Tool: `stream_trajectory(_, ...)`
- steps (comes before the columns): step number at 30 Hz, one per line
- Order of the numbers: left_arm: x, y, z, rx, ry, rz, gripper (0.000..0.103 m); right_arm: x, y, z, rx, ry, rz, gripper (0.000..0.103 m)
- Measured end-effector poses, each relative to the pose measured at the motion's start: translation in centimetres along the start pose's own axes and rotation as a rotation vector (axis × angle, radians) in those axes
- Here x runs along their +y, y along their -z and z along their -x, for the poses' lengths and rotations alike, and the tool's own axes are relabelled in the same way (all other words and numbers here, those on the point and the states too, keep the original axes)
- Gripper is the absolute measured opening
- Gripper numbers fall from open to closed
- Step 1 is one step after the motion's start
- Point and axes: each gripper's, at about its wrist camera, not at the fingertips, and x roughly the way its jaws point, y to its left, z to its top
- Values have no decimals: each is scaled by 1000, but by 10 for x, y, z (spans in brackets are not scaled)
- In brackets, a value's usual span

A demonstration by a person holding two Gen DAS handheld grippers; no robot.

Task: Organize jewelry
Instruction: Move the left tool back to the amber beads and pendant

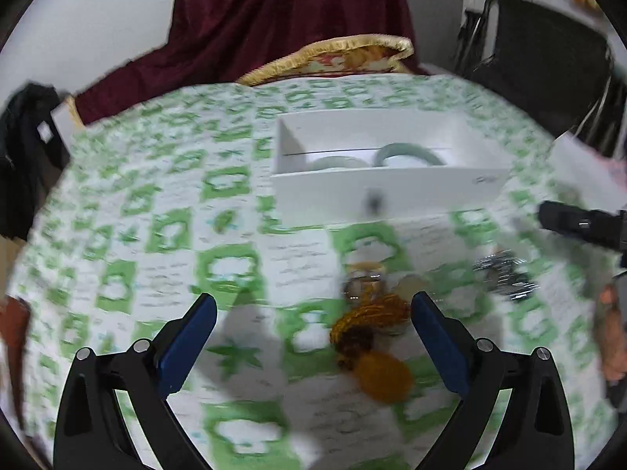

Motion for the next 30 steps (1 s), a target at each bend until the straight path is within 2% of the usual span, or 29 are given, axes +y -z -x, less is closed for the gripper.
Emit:
stream_trajectory(4,24,2,1,-8,-125,45,100,5,5,-3,11,49,45,98)
stream_trajectory(6,42,2,2,-1,-142,102,100,9,6,-6,11,89,77,99)
stream_trajectory(10,79,3,6,4,-106,247,100,14,10,-9,13,132,120,99)
stream_trajectory(14,89,4,11,-5,-31,302,100,17,10,-12,20,152,139,99)
stream_trajectory(17,77,6,14,-12,17,260,100,19,11,-14,25,165,149,99)
stream_trajectory(21,43,10,19,-22,58,109,100,22,11,-16,33,185,164,99)
stream_trajectory(26,5,17,12,-4,-13,-75,100,24,12,-18,40,204,181,99)
stream_trajectory(28,7,18,3,31,-77,-81,100,25,13,-19,43,210,186,99)
stream_trajectory(30,22,16,1,43,-76,-17,100,26,13,-20,46,218,194,99)
